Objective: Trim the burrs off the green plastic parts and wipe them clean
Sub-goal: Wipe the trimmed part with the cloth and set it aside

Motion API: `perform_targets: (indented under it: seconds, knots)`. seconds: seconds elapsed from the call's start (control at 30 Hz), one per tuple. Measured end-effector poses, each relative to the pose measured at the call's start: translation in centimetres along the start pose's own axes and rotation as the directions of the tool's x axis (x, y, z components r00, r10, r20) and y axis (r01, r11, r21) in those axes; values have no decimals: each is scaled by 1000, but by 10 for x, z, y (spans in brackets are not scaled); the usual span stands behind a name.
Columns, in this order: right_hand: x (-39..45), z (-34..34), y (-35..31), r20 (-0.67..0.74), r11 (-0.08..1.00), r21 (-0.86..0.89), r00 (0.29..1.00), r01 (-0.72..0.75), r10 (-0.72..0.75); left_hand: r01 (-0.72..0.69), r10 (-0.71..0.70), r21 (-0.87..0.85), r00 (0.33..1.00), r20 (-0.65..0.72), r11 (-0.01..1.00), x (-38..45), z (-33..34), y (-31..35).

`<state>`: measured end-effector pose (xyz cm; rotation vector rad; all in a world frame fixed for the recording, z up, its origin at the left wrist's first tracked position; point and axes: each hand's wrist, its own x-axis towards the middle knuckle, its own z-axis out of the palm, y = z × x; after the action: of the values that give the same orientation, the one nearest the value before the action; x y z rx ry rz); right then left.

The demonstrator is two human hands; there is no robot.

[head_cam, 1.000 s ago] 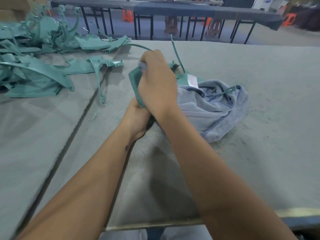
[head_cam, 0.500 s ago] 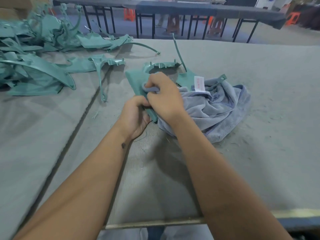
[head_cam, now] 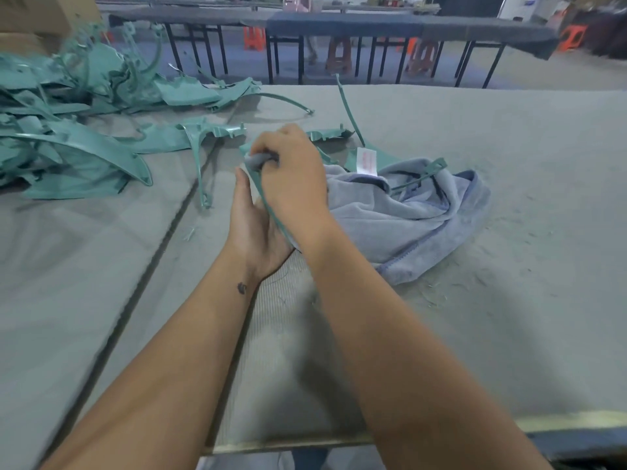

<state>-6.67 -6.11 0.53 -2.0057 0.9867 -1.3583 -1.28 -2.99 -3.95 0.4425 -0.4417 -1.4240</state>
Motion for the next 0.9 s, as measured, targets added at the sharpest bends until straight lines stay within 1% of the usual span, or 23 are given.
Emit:
perform_targets:
  seconds: [0.03, 0.1, 0.13, 0.17, 0.23, 0.27, 0.37, 0.43, 0.47, 0.5, 0.57, 0.6, 0.67, 0.73, 0.8, 0.9]
  knots:
    - [2, 2, -3, 35, 998, -51, 999, 38, -36, -2, 2, -29, 1000, 15, 1000, 0, -1, 0]
    - [-4, 1, -3, 158, 973, -196, 984, 118, -87, -10, 10, -54, 1000, 7, 999, 1, -7, 0]
    - [-9, -1, 1, 226, 955, -257, 970, 145, -87, -20, 19, -35, 999, -32, 999, 2, -10, 1]
    - [-15, -5, 6, 282, 944, -294, 957, 147, -61, 2, -4, -49, 999, -44, 999, 2, -12, 3]
    - [-25, -15, 14, 360, 947, -306, 933, 92, 26, 40, -42, -75, 998, -38, 996, 1, -14, 8]
    - [-27, -20, 15, 390, 948, -309, 919, 73, 56, 32, -35, -46, 998, -50, 998, 1, -15, 9]
    - [-32, -34, 14, 499, 925, -366, 860, 98, 106, 0, 2, 19, 996, -87, 1000, -2, -10, 10]
    - [-32, -39, 14, 538, 921, -376, 833, 96, 133, 0, 8, 70, 992, -126, 998, -1, -7, 6]
    - [-31, -41, 15, 533, 928, -365, 834, 73, 144, 20, -5, 96, 989, -150, 995, 1, -7, 3]
    - [-29, -42, 17, 502, 937, -348, 852, 39, 151, 35, -16, 110, 986, -168, 993, 3, -5, 0]
    - [-23, -39, 23, 360, 942, -334, 920, -26, 153, 39, -11, 148, 983, -181, 988, 4, -3, -3]
    - [-20, -37, 25, 272, 937, -346, 952, -40, 141, 41, -8, 175, 983, -182, 984, 4, -2, -4]
    - [-13, -31, 31, 142, 911, -410, 983, -45, 113, 50, -11, 222, 985, -174, 974, 4, -2, -4]
    - [-6, -29, 36, 73, 863, -502, 992, -53, 103, 42, 5, 297, 988, -157, 954, 4, -4, -6]
    - [2, -29, 40, -3, 830, -548, 992, -104, 123, 17, 45, 384, 987, -152, 923, 6, -8, -7]
    - [11, -26, 40, -139, 832, -505, 973, -229, 184, -3, 71, 427, 987, -145, 904, 8, -7, -8]
